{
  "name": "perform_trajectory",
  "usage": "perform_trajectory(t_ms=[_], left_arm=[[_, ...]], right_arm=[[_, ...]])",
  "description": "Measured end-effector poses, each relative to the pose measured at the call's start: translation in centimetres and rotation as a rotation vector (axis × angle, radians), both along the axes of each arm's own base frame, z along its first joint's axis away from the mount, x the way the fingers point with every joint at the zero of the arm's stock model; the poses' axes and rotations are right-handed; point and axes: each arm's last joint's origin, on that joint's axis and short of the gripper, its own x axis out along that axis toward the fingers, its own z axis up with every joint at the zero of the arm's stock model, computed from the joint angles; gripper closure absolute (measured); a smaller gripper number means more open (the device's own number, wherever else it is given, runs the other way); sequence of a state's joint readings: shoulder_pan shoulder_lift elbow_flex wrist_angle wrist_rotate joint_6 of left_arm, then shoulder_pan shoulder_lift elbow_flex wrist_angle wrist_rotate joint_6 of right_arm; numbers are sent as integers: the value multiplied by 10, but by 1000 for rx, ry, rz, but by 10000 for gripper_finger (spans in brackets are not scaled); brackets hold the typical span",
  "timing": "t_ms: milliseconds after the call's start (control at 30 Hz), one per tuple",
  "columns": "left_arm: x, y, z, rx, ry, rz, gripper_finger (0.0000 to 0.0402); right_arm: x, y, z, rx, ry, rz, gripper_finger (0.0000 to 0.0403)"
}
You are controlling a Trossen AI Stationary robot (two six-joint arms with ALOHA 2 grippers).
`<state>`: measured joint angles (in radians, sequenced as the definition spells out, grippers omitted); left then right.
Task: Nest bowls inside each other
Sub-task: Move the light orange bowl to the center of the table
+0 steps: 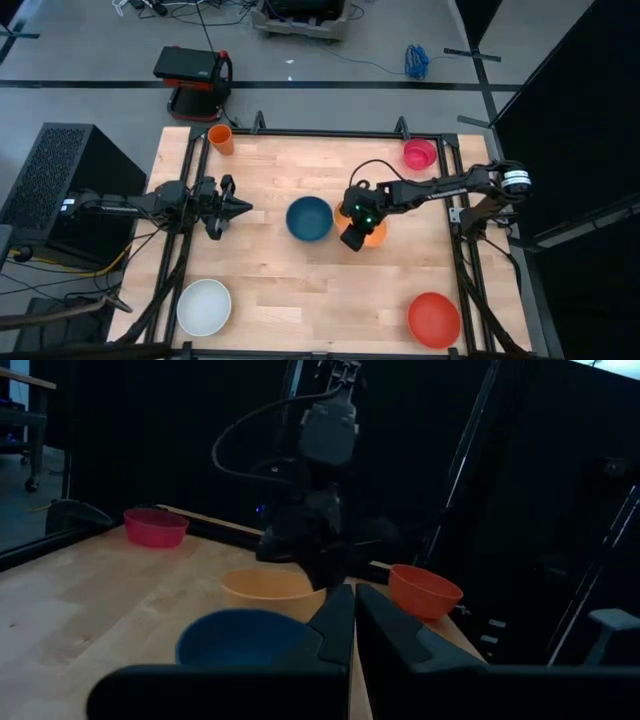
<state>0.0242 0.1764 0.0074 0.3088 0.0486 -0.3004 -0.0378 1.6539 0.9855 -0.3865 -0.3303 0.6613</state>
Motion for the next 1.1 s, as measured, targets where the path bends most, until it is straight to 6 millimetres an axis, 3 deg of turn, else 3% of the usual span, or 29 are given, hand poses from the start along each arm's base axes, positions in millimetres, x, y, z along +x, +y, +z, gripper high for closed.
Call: perform_trajectory(t_ms=[967, 1100], left_arm=[[0, 0, 0, 0, 0, 1, 401], [0, 0, 0, 0, 0, 0, 401]], right_arm=[[9, -6, -7, -11, -60, 2, 403], [9, -5, -7, -12, -60, 13, 368]])
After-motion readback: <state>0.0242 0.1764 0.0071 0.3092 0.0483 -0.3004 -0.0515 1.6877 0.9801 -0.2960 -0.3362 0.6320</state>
